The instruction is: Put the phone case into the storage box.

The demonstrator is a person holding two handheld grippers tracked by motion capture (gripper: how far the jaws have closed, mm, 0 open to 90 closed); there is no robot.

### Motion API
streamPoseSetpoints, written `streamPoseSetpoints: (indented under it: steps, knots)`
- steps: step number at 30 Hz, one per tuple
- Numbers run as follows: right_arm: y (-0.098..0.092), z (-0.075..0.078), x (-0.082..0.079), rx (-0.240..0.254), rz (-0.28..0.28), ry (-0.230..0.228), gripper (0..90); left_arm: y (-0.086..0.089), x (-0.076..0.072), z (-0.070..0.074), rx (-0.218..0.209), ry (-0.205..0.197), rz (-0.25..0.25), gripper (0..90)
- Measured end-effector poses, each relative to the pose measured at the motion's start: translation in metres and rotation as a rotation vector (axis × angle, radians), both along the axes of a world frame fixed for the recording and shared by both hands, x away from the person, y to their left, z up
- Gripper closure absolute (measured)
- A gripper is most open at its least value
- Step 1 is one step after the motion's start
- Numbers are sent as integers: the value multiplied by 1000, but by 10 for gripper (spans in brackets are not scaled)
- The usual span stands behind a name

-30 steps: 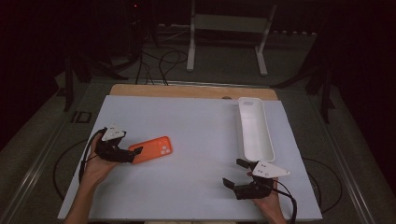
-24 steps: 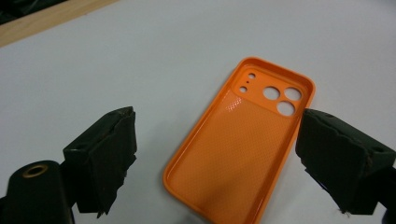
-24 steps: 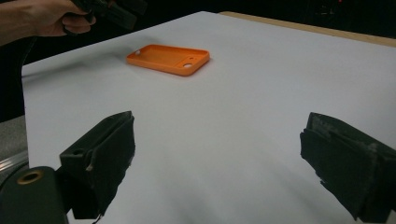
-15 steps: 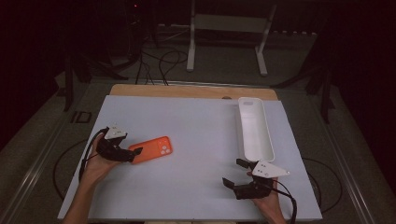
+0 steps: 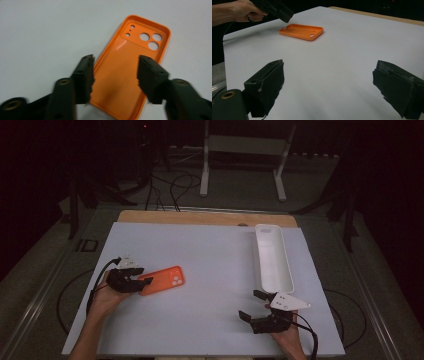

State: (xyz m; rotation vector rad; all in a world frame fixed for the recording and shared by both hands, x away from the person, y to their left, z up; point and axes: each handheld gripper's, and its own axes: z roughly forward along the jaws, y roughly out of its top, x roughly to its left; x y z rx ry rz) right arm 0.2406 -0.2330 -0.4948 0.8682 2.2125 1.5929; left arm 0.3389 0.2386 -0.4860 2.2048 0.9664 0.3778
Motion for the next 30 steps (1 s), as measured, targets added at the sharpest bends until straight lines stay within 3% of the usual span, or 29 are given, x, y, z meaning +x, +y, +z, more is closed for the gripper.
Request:
streamPoseSetpoints:
  steps: [5,12,25,30]
  knots:
    - [0,0,0,-1,-1,-1,98,2,0,-5,-1,48,-25,680]
    - [0,0,0,-3,0,-3,98,7,-8,-13,-2,79,-48,880]
    - [0,0,0,-1,0,-1,98,1,-12,-22,45,123,-67,900]
    - [0,0,0,-1,1,-2,98,3,-15,-23,25,137,-60,900]
